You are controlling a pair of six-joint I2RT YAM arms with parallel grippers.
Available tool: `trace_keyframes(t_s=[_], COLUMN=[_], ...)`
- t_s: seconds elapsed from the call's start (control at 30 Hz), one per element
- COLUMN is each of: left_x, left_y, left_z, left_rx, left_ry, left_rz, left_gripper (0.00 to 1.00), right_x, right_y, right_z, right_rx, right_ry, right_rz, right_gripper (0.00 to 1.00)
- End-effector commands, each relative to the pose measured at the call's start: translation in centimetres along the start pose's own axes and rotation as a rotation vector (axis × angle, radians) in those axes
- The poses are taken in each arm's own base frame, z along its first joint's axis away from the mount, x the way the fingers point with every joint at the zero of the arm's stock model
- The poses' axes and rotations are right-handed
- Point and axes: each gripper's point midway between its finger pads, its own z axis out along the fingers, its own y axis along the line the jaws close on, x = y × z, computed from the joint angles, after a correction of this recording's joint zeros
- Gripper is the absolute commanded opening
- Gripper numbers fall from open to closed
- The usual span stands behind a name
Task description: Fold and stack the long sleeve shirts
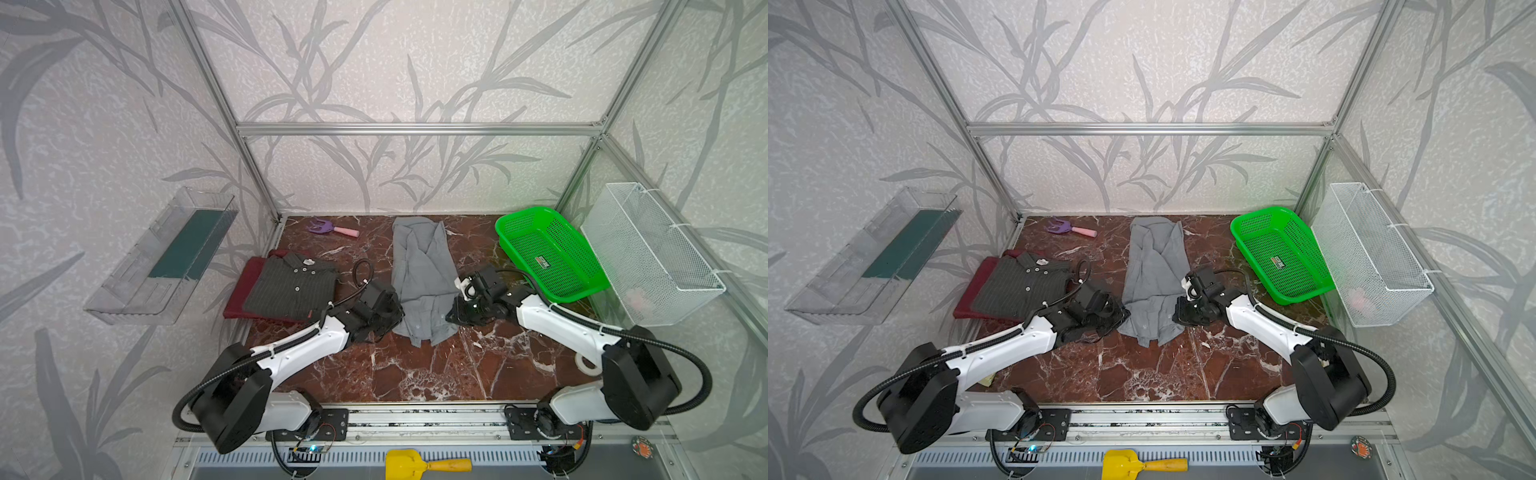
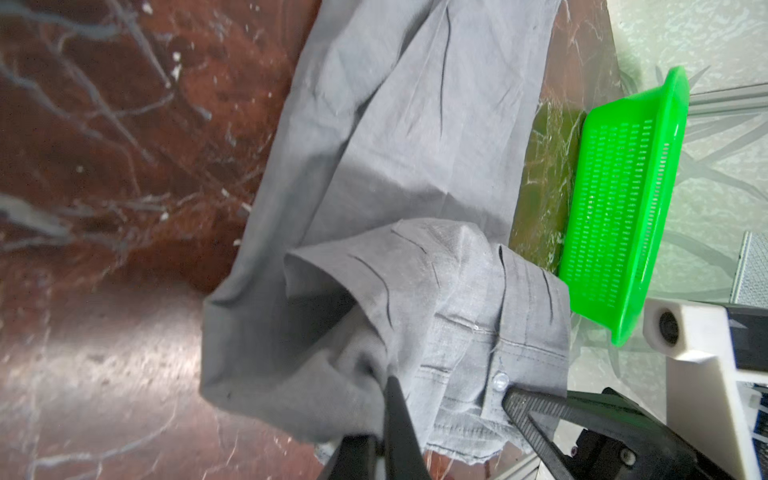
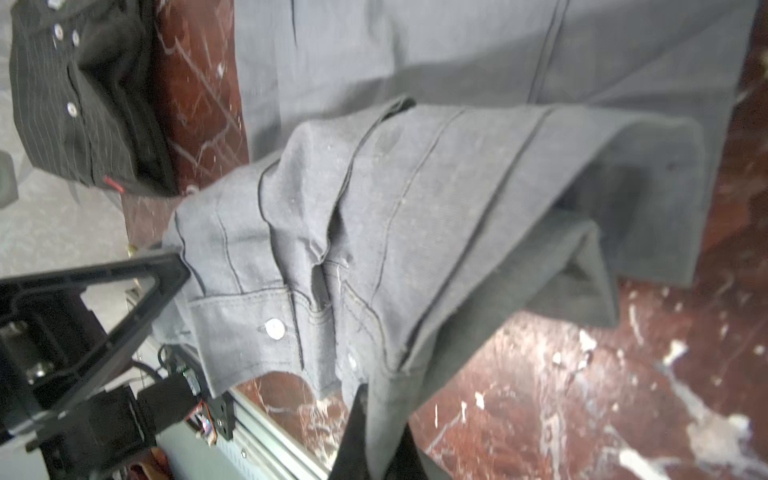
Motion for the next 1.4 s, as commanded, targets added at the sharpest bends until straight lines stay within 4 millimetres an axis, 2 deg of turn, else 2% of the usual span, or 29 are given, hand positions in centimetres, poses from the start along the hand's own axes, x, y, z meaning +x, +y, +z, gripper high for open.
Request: trace_keyframes(t_s=[0.0,0.27,0.47,0.63,0.77,0.9,0.97,1.2,1.37], left_x=[0.8,5.0,7.3,7.5,7.4,5.8,4.9,2.9,2.2], left_y=[0.7,2.9,2.4,1.7,1.5,0.5,0.3,-0.7,-1.3], left_z=[-1.6,-4.7,-7.0,-9.5,-9.6,-9.9,-9.7,-7.3,-5.0], left_rx=[0.004,0.024,0.061,0.093,0.097,0.092,0.071,0.035,0.006], left_ry=[-0.050,-0.075,-0.095,-0.149,-0.161,-0.243,-0.248,-0.221,-0.186], left_rz=[-0.021,-0.003,0.028,0.063,0.065,0.080,0.079,0.050,0.034], left_gripper=[0.00,0.00,0.00,0.00,0.00,0.00,0.00,0.00,0.00], right_x=[2.3,7.7,11.1,12.6,11.9,10.0,9.1,6.1,4.5], right_y=[-0.2,0.9,2.5,2.6,2.6,2.9,2.9,2.6,2.2], right_z=[-0.9,-3.9,-5.8,-7.0,-7.6,-8.5,-8.3,-7.4,-6.2], right_rx=[0.023,0.045,0.038,0.047,0.058,0.098,0.102,0.062,0.035], right_ry=[-0.019,-0.053,-0.072,-0.094,-0.136,-0.200,-0.191,-0.170,-0.143], right_rz=[0.022,-0.033,-0.090,-0.114,-0.125,-0.161,-0.149,-0.084,-0.043], right_gripper=[0.00,0.00,0.00,0.00,0.00,0.00,0.00,0.00,0.00])
